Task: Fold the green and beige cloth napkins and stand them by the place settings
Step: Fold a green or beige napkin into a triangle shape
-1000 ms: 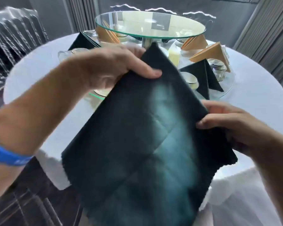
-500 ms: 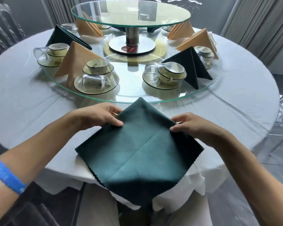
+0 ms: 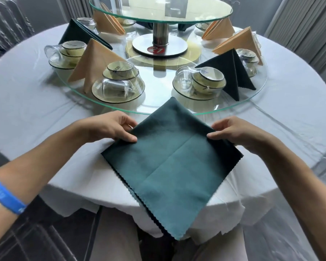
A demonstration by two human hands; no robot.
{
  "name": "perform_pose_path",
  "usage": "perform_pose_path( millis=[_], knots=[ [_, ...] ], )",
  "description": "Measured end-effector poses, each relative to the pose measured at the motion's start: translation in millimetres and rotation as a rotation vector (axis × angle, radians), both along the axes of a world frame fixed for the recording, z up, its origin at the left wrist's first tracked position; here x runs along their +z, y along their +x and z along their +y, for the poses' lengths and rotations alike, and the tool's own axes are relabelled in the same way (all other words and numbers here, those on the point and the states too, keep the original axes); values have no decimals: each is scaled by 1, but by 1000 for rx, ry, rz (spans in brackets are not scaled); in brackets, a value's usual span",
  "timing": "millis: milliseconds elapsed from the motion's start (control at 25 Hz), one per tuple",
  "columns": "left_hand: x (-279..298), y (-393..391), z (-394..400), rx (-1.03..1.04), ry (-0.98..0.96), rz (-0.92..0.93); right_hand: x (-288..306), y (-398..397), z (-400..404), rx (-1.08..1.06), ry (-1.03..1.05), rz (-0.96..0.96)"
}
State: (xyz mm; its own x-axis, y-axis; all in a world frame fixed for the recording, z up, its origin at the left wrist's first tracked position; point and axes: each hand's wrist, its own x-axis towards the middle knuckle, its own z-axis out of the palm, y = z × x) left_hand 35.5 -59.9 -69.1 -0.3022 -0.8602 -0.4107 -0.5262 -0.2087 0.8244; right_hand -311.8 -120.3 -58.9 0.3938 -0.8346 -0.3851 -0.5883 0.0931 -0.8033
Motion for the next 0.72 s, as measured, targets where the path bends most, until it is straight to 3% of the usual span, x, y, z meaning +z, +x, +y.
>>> perform_pose_path(
  millis=[200, 320, 440, 560, 640, 720],
  knots=[
    [-3, 4, -2, 26, 33, 84, -5, 3, -6, -9, 13, 30],
    [1, -11, -13, 185, -11, 98, -3, 17, -13, -92, -31, -23],
    [10, -30, -15, 264, -151, 93, 6, 38, -7, -143, -202, -47],
    [25, -35, 10, 255, -289, 177, 13, 34, 25, -210, -306, -270],
    [32, -36, 37, 186, -465, 158, 15, 18, 56, -156, -309, -423],
    [31, -35, 69, 39, -672, 42, 10, -1, 84, -48, -333, -456]
  ],
)
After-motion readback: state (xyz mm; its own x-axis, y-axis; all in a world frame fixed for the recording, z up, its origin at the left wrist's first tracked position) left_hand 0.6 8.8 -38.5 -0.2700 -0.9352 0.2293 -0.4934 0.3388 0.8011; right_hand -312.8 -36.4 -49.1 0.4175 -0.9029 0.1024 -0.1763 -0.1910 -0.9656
